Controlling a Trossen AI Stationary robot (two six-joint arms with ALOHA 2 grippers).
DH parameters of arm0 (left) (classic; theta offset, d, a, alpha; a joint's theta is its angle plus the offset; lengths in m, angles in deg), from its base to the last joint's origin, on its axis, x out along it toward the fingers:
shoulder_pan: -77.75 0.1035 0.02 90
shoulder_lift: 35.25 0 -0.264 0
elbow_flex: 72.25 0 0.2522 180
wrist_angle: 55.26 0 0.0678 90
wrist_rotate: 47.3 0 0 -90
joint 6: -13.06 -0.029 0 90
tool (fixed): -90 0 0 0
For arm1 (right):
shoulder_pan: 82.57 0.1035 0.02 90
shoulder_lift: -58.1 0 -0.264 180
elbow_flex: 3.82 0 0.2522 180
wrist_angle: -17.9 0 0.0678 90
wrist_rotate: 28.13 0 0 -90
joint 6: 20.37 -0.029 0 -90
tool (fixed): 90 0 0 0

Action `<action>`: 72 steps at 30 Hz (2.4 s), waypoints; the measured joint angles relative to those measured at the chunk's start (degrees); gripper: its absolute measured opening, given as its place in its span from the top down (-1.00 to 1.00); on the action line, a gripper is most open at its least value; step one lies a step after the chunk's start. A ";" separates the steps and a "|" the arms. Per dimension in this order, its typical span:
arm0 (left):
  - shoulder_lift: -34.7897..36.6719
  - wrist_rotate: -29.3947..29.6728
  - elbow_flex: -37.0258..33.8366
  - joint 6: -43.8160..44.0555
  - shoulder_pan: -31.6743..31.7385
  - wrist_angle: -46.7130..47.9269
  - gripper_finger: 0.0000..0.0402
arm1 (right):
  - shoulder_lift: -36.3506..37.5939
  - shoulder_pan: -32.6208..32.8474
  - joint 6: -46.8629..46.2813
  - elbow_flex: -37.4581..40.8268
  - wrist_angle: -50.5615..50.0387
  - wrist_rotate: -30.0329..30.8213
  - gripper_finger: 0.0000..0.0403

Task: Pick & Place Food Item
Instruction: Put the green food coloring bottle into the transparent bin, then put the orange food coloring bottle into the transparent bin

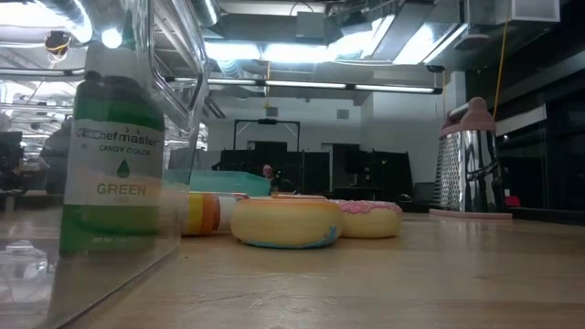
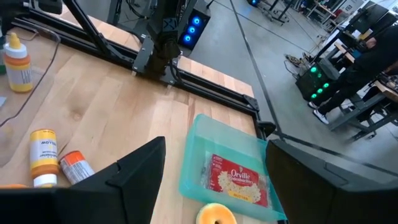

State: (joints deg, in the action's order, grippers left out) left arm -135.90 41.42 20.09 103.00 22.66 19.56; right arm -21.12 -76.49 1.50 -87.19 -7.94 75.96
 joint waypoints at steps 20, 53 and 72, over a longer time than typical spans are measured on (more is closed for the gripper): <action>2.12 2.72 0.02 -0.17 0.06 -2.07 -0.03 | 0.00 0.00 0.04 0.00 -0.02 0.00 -0.35; 17.69 27.07 -9.37 -45.62 39.97 -4.50 -0.06 | 0.01 0.00 -3.47 -8.13 -5.44 3.04 -0.35; 6.01 7.98 -23.93 -50.51 50.04 -32.14 -0.08 | -0.15 -0.04 -7.93 -4.78 -14.76 1.04 -0.35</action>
State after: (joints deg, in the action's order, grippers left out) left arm -129.90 49.41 -3.84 52.49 72.70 -12.59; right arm -21.28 -76.53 -6.44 -91.96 -22.70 77.00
